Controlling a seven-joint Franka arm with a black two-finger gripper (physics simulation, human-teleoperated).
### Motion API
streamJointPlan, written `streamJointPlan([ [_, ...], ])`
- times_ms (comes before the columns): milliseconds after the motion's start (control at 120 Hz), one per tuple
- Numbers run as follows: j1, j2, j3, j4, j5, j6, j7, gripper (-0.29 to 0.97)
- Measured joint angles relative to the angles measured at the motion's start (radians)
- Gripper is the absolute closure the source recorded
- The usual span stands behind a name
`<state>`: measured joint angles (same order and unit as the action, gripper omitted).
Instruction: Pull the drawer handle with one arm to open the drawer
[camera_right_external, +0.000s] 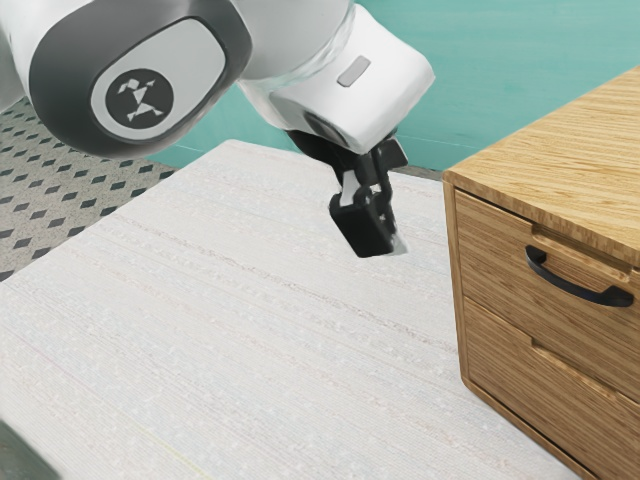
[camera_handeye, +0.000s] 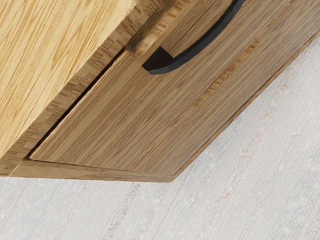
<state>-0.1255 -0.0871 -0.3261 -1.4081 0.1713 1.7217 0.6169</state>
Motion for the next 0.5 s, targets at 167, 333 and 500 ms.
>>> streamJointPlan([
  [167, 0.075, 0.025, -0.029, -0.003, -0.006, 0.059, 0.175, 0.00],
  [333, 0.116, 0.033, -0.111, 0.000, -0.008, 0.082, 0.312, 0.00],
  [500, 0.023, 0.087, -0.123, 0.025, -0.007, 0.096, 0.417, 0.00],
])
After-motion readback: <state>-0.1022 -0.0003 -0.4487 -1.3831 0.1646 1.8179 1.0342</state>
